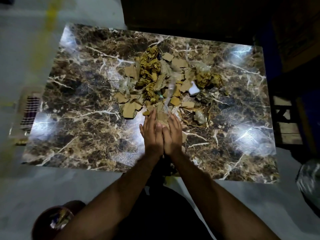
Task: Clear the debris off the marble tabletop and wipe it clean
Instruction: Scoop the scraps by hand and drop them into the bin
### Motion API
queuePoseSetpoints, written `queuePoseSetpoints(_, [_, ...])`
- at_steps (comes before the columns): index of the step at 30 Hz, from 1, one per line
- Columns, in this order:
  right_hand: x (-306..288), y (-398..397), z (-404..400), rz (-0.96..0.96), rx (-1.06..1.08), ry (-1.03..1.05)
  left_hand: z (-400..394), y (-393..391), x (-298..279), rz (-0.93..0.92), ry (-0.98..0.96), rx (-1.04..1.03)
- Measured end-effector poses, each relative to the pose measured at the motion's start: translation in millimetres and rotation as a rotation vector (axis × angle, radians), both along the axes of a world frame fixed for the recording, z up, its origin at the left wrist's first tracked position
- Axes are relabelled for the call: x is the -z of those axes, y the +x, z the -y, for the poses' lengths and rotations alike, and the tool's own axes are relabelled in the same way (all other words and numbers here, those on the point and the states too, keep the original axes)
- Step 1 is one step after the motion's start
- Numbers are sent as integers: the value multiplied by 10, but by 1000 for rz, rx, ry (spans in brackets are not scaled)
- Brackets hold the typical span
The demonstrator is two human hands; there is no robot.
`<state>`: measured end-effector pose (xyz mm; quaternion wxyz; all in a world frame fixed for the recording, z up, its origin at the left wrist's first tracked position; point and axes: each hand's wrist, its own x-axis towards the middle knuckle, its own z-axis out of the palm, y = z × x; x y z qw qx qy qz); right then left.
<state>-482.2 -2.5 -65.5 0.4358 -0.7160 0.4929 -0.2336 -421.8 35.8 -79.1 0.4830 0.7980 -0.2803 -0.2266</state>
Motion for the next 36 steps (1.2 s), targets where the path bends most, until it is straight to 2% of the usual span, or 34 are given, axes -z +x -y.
queuePoseSetpoints(5, [-161,-3,45,176,169,295,152,-135,-171,-366,-218,63])
queuePoseSetpoints(9, [-310,-18,172,307,167,424,267,-194,-393,-551,-302,10])
queuePoseSetpoints(12, [-366,25,251,355,173,474,352,-171,-513,-573,-306,-36])
queuePoseSetpoints(17, [-502,94,337,350,223,413,444,-115,-620,-525,-286,-110])
queuePoseSetpoints(21, [-700,172,399,385,240,350,527,-33,-757,-559,-343,-182])
queuePoseSetpoints(26, [-801,276,464,256,164,252,580,57,-898,-579,-372,-272])
queuePoseSetpoints(29, [-865,289,458,222,224,219,590,80,-931,-594,-373,-257])
queuePoseSetpoints(33, [-896,293,452,194,218,270,573,70,-966,-639,-364,-252])
queuePoseSetpoints(36, [-900,258,440,283,272,364,574,37,-1001,-723,-372,-248])
